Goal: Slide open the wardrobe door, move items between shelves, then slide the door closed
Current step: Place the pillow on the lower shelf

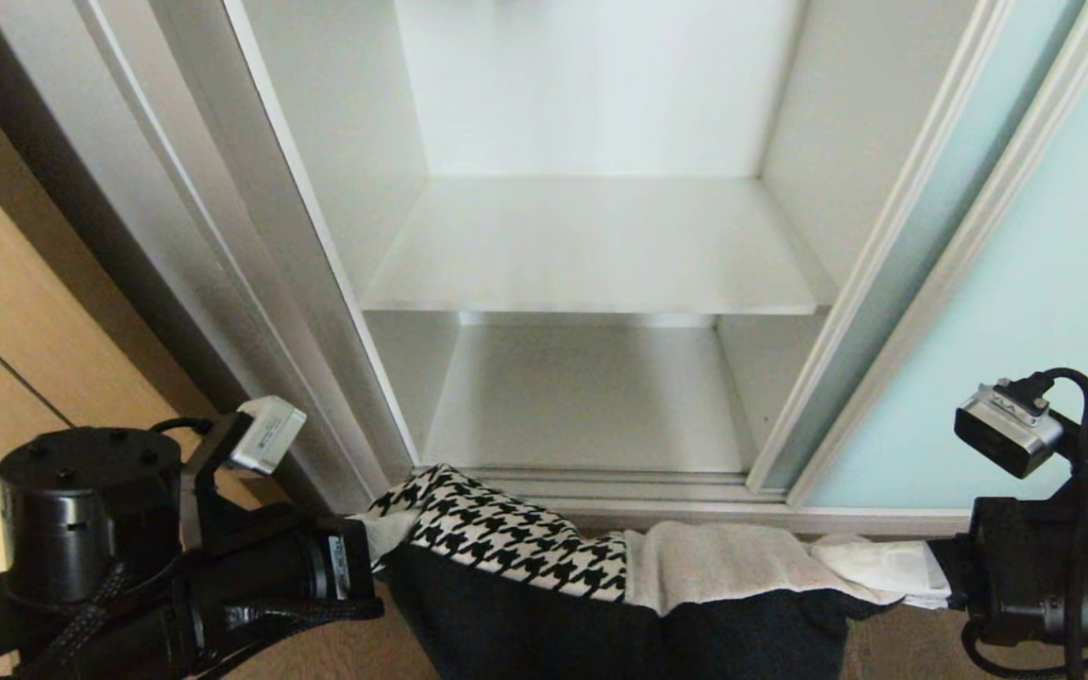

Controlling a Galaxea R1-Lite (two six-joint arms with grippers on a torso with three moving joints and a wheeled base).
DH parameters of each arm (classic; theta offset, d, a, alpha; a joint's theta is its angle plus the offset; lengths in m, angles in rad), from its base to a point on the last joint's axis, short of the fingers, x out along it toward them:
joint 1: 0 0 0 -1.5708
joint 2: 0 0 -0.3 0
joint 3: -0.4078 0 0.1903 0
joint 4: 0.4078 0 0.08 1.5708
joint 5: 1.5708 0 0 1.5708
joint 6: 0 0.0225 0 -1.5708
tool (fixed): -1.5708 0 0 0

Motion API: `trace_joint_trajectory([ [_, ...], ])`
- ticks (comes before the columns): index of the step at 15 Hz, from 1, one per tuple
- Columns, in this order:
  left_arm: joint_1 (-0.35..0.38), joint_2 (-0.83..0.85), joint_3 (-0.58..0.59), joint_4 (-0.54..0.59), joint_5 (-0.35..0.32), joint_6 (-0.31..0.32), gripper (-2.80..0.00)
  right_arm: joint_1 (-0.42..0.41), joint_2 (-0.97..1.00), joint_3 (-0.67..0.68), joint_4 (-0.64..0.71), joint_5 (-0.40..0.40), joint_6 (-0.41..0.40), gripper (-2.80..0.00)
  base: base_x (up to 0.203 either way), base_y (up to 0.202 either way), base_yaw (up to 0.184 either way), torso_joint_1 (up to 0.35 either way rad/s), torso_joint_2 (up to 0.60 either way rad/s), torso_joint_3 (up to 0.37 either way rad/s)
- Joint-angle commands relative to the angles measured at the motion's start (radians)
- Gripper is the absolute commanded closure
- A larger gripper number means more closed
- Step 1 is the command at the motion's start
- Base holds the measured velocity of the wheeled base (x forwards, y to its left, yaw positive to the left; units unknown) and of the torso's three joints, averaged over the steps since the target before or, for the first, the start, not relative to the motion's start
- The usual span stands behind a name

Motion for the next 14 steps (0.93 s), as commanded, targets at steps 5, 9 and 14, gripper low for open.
trace_joint_trajectory([
  [5, 0.001, 0.028, -0.017, -0.003, 0.012, -0.022, 0.00, 0.000, 0.021, 0.004, -0.016, 0.004, 0.002, 0.00, 0.000, 0.000, 0.000, 0.001, 0.00, -0.195],
  [9, 0.001, 0.050, -0.028, -0.005, 0.033, -0.032, 0.00, 0.000, 0.025, 0.010, -0.032, 0.004, 0.007, 0.00, 0.000, 0.000, 0.000, 0.001, 0.00, -0.198],
  [14, 0.001, 0.045, -0.039, -0.005, 0.032, -0.055, 0.00, 0.000, 0.032, 0.007, -0.033, 0.004, 0.008, 0.00, 0.000, 0.000, 0.000, 0.007, 0.00, -0.197],
])
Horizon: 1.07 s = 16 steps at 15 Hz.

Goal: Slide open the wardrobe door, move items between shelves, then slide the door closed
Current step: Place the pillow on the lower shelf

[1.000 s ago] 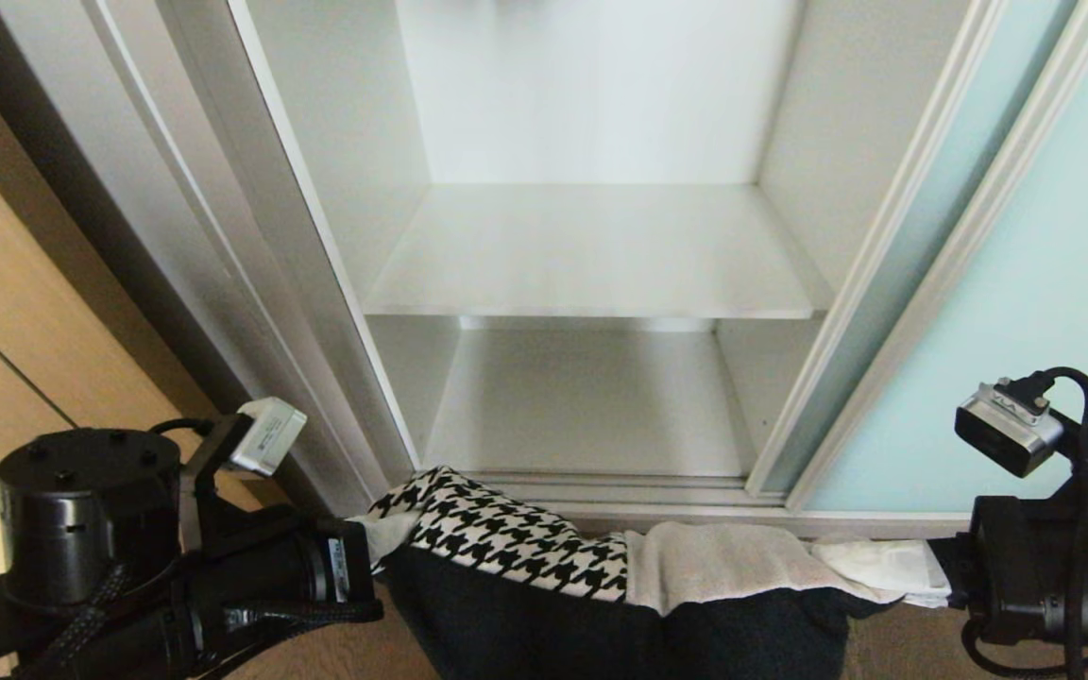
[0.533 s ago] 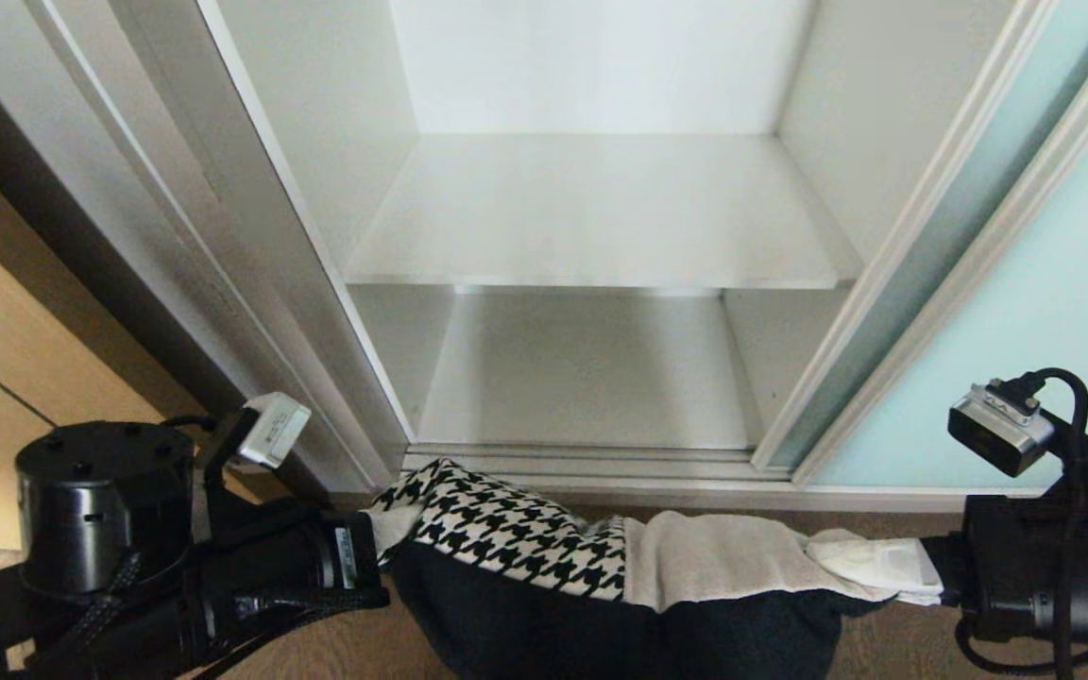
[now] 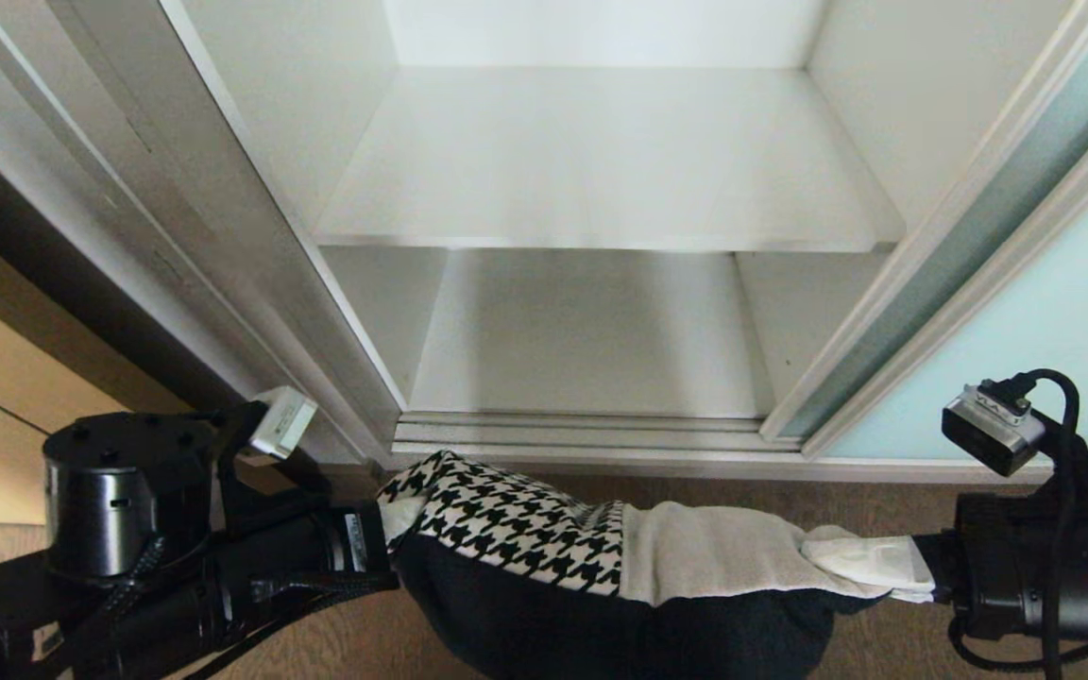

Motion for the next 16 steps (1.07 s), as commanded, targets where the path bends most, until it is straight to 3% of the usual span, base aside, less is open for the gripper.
trace_joint_trajectory([
  [1, 0.000, 0.000, -0.001, -0.004, -0.002, -0.003, 0.00, 0.000, 0.009, 0.000, -0.001, 0.004, 0.004, 0.00, 0.000, 0.000, 0.000, 0.012, 0.00, -0.196],
  [11, 0.000, 0.012, -0.007, 0.004, 0.002, -0.003, 0.00, 0.002, 0.020, 0.001, -0.012, 0.004, 0.005, 0.00, 0.000, 0.000, 0.000, 0.002, 0.01, -0.198],
  [16, -0.002, 0.027, -0.004, 0.002, 0.002, 0.003, 0.00, 0.000, 0.081, -0.002, -0.042, 0.003, -0.001, 0.00, 0.000, 0.000, 0.000, 0.004, 0.00, -0.053],
])
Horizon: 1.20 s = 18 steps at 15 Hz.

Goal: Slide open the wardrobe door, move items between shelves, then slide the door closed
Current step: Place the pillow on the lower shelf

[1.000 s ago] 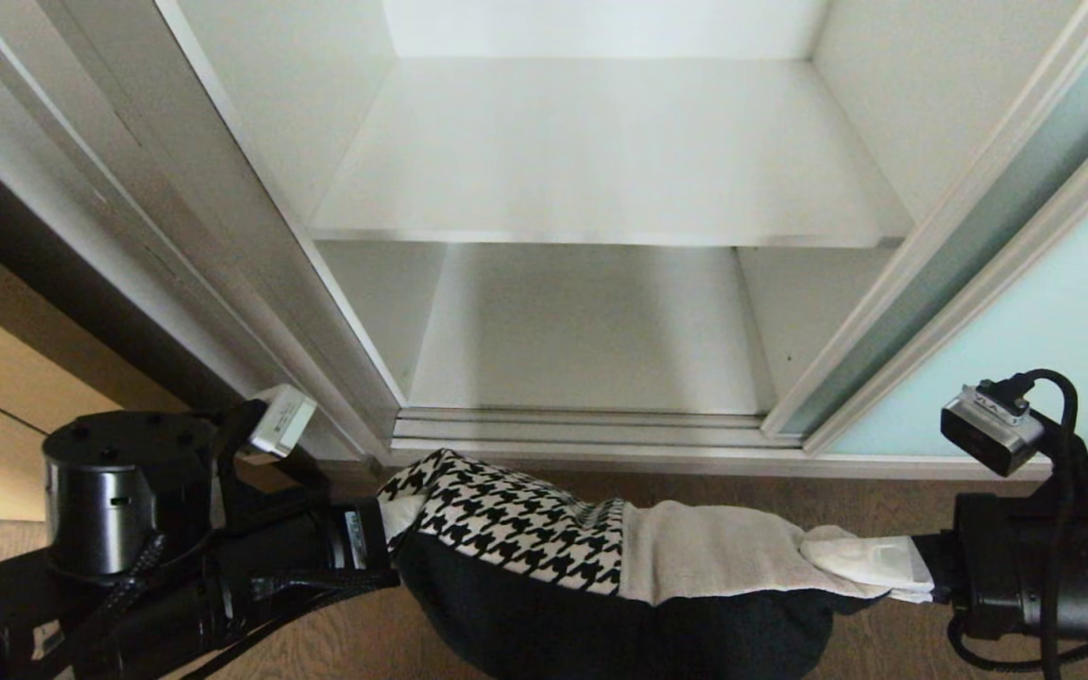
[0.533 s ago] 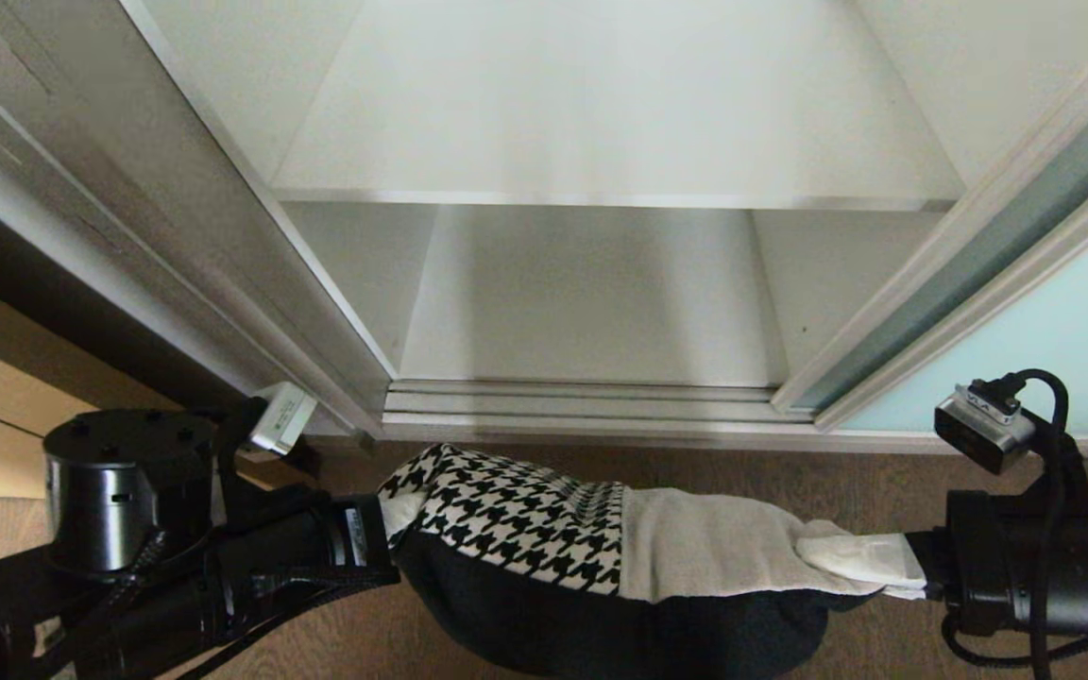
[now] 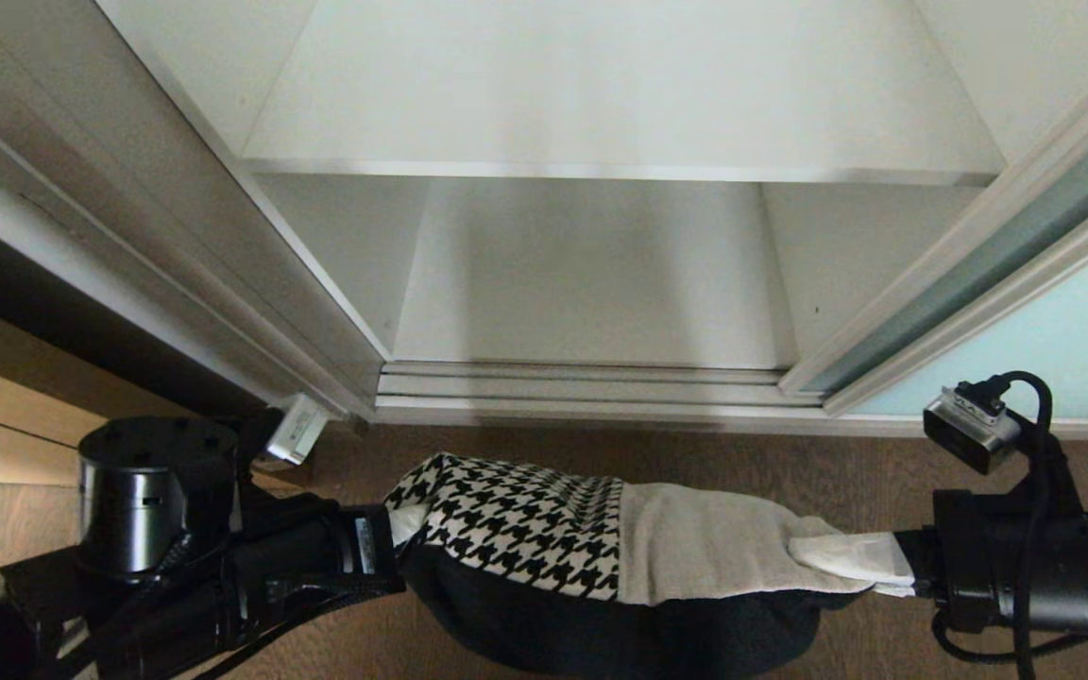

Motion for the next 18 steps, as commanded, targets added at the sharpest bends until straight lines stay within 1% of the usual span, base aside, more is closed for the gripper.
trace_joint_trajectory([
  [1, 0.000, -0.015, -0.021, -0.008, 0.000, -0.004, 0.00, -0.001, 0.059, -0.013, -0.035, 0.002, 0.005, 0.00, 0.000, 0.000, 0.000, 0.000, 0.00, 0.000],
  [3, 0.002, -0.030, -0.078, -0.006, 0.003, -0.008, 0.00, -0.009, 0.110, -0.048, -0.102, -0.004, 0.009, 0.00, 0.000, 0.000, 0.000, 0.000, 0.00, 0.000],
  [4, 0.004, -0.022, -0.116, -0.003, 0.010, -0.011, 0.00, -0.031, 0.131, -0.063, -0.127, -0.009, 0.007, 0.00, 0.000, 0.000, 0.000, 0.000, 0.00, 0.000],
  [6, 0.013, 0.039, -0.197, -0.005, 0.033, -0.017, 0.00, -0.077, 0.154, -0.103, -0.157, -0.009, -0.004, 0.00, 0.000, 0.000, 0.000, 0.000, 0.00, 0.000],
  [9, 0.054, 0.151, -0.283, -0.025, 0.043, -0.007, 0.00, -0.131, 0.233, -0.233, -0.183, -0.004, -0.027, 0.00, 0.000, 0.000, 0.000, 0.000, 0.00, 0.000],
  [10, 0.069, 0.193, -0.309, -0.053, 0.042, -0.002, 0.00, -0.144, 0.271, -0.282, -0.185, -0.002, -0.038, 0.00, 0.000, 0.000, 0.000, 0.000, 0.00, 0.000],
  [13, 0.110, 0.354, -0.402, -0.194, 0.041, 0.011, 0.00, -0.171, 0.420, -0.417, -0.211, 0.007, -0.054, 0.00, 0.000, 0.000, 0.000, 0.000, 0.00, 0.000],
  [15, 0.135, 0.395, -0.498, -0.243, 0.041, 0.015, 0.00, -0.185, 0.485, -0.467, -0.333, 0.021, -0.055, 0.00, 0.000, 0.000, 0.000, 0.000, 0.00, 0.000],
  [16, 0.142, 0.395, -0.538, -0.241, 0.039, 0.016, 0.00, -0.194, 0.479, -0.479, -0.361, 0.035, -0.055, 0.00, 0.000, 0.000, 0.000, 0.000, 0.00, 0.000],
  [18, 0.144, 0.358, -0.596, -0.182, 0.037, 0.019, 0.00, -0.197, 0.435, -0.494, -0.360, 0.065, -0.052, 0.00, 0.000, 0.000, 0.000, 0.000, 0.00, 0.000],
])
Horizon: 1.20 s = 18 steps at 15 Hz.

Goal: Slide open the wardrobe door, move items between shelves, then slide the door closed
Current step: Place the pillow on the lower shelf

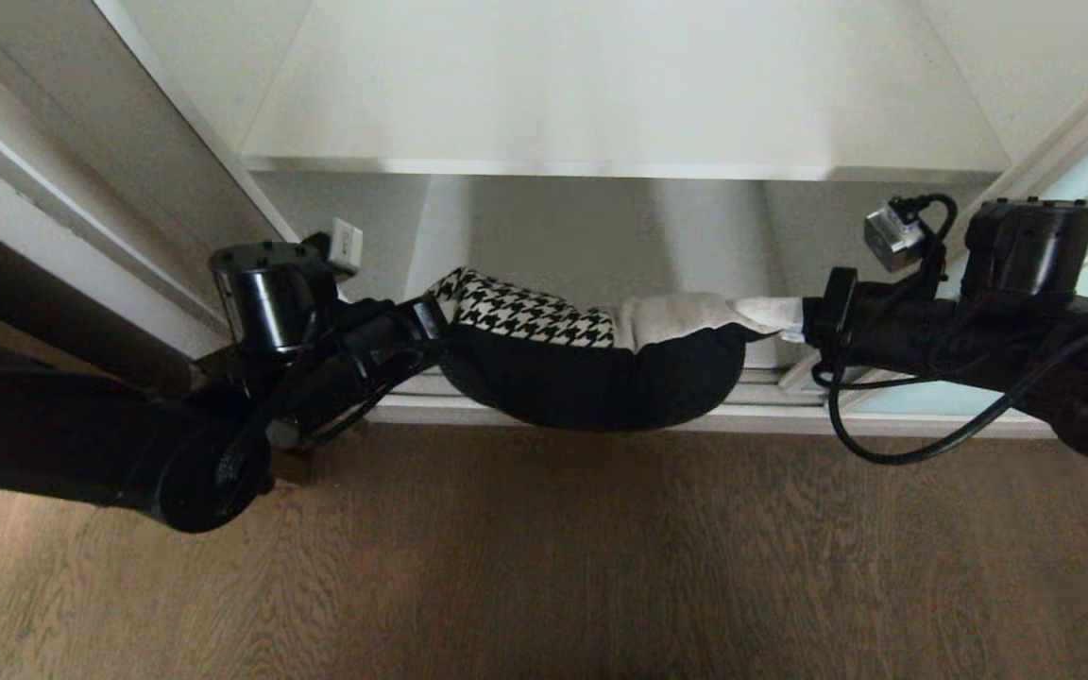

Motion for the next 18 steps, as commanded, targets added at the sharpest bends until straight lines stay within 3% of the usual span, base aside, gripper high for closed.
trace_joint_trajectory([
  [1, 0.004, -0.030, -0.069, 0.051, -0.004, -0.001, 0.00, -0.006, -0.034, -0.022, -0.006, 0.027, 0.006, 0.00, 0.000, 0.000, 0.000, 0.000, 0.00, 0.000],
  [4, 0.004, -0.038, -0.138, 0.073, -0.023, 0.011, 0.00, -0.031, -0.043, -0.098, -0.003, 0.046, 0.010, 0.00, 0.000, 0.000, 0.000, 0.000, 0.00, 0.000],
  [7, 0.012, 0.062, -0.099, 0.057, -0.031, 0.018, 0.00, -0.074, 0.063, -0.104, -0.012, 0.086, 0.007, 0.00, 0.000, 0.000, 0.000, 0.000, 0.00, 0.000],
  [10, 0.046, 0.249, -0.095, -0.091, -0.037, 0.036, 0.00, -0.106, 0.242, -0.121, -0.075, 0.106, 0.006, 0.00, 0.000, 0.000, 0.000, 0.000, 0.00, 0.000],
  [12, 0.074, 0.291, -0.186, -0.122, -0.040, 0.041, 0.00, -0.115, 0.305, -0.199, -0.126, 0.119, 0.010, 0.00, 0.000, 0.000, 0.000, 0.000, 0.00, 0.000],
  [18, 0.099, 0.252, -0.447, 0.049, -0.052, 0.042, 0.00, -0.118, 0.278, -0.381, -0.123, 0.136, 0.093, 0.00, 0.000, 0.000, 0.000, 0.000, 0.00, 0.000],
])
